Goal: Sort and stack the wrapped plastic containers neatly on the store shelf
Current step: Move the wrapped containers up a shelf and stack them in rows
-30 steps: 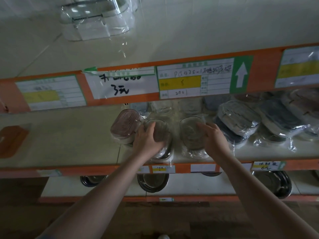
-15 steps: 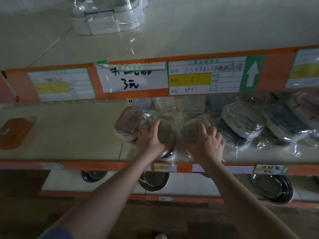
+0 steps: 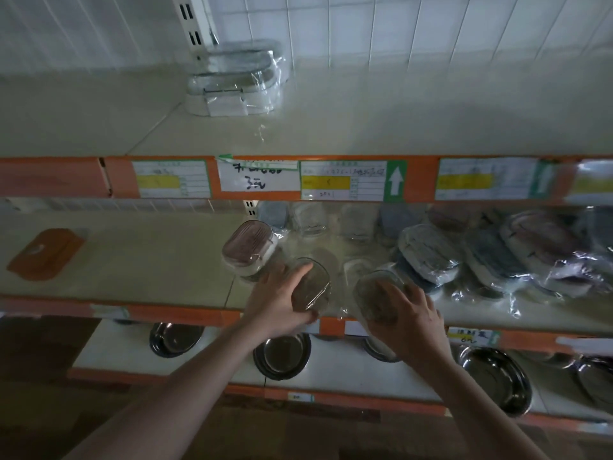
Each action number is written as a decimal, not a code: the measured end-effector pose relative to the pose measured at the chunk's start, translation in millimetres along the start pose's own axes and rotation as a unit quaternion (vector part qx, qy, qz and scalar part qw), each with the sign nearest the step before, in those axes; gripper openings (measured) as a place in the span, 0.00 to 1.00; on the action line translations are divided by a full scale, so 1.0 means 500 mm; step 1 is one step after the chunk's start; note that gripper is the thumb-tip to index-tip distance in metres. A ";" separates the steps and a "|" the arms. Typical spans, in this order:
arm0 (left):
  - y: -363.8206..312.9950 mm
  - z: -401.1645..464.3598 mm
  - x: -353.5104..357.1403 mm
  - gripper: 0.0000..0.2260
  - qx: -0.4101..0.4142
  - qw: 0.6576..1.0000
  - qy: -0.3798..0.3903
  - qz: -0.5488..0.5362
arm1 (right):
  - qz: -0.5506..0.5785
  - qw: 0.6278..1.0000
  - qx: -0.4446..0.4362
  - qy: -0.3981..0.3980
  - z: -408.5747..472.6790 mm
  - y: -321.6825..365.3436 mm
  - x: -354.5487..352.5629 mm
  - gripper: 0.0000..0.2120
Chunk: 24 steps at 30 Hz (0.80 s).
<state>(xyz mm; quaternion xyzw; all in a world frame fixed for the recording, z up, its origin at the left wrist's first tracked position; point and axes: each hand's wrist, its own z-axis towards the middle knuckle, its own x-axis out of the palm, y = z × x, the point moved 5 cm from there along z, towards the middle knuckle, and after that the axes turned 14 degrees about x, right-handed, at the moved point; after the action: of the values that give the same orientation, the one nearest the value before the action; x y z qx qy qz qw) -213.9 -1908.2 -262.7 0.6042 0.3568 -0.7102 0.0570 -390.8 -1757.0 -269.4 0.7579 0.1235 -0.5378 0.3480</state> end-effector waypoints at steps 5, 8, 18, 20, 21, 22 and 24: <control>-0.063 -0.049 -0.037 0.45 0.007 1.000 0.015 0.001 | 0.013 0.999 -0.028 -0.015 -0.062 -0.021 -0.072 0.33; -0.099 -0.062 -0.063 0.42 0.023 1.000 0.015 0.012 | -0.004 0.999 -0.038 -0.017 -0.086 -0.022 -0.118 0.34; -0.223 -0.128 -0.178 0.41 0.048 0.998 0.025 0.036 | -0.020 0.997 -0.078 -0.020 -0.178 -0.012 -0.252 0.35; -0.241 -0.143 -0.208 0.41 0.058 0.998 0.013 0.037 | -0.014 0.995 -0.096 -0.028 -0.190 -0.004 -0.286 0.34; -0.249 -0.149 -0.223 0.41 0.062 0.997 0.010 0.037 | -0.014 0.994 -0.100 -0.032 -0.196 0.000 -0.303 0.33; -0.257 -0.154 -0.237 0.41 0.063 0.997 0.009 0.042 | -0.017 0.994 -0.104 -0.037 -0.202 0.005 -0.320 0.33; -0.272 -0.162 -0.266 0.44 0.059 0.996 0.007 0.061 | -0.018 0.991 -0.122 -0.054 -0.212 0.019 -0.352 0.33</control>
<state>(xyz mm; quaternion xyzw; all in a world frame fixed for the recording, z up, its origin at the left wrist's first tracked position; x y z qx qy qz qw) -182.2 -1807.5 -84.9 0.6318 0.2771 -0.7213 0.0616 -377.1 -1660.7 -87.9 0.6771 0.1824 -0.5651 0.4346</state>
